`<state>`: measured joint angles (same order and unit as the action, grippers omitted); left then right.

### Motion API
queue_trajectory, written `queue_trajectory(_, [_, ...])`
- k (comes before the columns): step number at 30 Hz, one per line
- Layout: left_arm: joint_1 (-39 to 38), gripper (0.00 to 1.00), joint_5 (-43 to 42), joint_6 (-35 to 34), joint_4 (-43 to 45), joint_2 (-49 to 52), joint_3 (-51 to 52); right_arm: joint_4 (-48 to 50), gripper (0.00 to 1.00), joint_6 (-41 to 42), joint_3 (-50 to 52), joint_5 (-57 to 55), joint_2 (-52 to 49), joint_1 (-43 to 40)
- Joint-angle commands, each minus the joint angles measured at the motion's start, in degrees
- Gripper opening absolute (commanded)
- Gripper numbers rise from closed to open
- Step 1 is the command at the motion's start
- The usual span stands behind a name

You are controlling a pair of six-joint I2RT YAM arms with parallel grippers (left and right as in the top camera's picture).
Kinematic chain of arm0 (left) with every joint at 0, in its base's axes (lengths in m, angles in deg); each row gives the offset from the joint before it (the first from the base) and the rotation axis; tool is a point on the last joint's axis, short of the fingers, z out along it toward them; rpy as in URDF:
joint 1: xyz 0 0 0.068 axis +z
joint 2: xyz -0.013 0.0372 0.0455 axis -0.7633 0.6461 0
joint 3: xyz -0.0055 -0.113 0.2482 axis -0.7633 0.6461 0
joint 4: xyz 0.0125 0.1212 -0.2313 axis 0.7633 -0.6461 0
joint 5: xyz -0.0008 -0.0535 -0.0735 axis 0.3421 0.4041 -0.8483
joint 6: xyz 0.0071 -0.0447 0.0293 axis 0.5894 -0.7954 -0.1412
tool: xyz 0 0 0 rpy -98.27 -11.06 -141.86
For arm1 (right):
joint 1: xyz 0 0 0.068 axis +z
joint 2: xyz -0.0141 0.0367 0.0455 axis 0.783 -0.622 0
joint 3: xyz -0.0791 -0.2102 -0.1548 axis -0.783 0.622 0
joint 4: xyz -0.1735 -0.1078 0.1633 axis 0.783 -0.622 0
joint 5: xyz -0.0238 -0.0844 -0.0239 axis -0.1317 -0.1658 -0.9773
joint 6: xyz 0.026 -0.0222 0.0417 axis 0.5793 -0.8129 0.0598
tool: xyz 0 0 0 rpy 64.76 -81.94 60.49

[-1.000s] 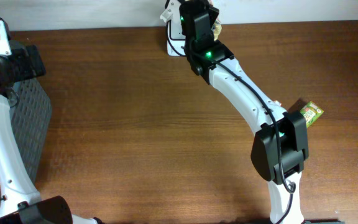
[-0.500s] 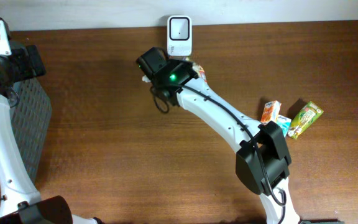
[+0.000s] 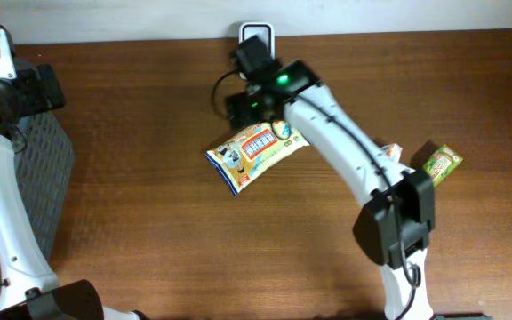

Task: Scan the item barcode

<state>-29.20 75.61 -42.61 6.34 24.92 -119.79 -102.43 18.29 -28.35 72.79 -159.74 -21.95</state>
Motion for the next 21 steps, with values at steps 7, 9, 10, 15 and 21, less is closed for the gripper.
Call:
queue_trajectory(7, [0.2, 0.99, 0.2, 0.9, 0.0, -1.0, -0.3, 10.0, 0.93, 38.1, 18.7, 2.0, 0.4, -0.8])
queue_trajectory(9, [0.2, 0.99, 0.2, 0.9, 0.0, -1.0, -0.3, 12.0, 0.93, 41.8, 22.1, 0.6, 0.4, -0.8])
queue_trajectory(10, [0.2, 0.99, 0.2, 0.9, 0.0, -1.0, -0.3, 12.5, 0.92, 43.9, 23.8, -0.1, 0.3, -0.8])
queue_trajectory(15, [0.2, 0.99, 0.2, 0.9, 0.0, -1.0, -0.3, 18.4, 0.76, 43.1, 31.0, -4.6, 0.3, -0.8])
queue_trajectory(21, [0.2, 0.99, 0.2, 0.9, 0.1, -1.0, -0.3, 19.0, 0.47, 12.5, 31.1, -4.8, 0.4, -0.9])
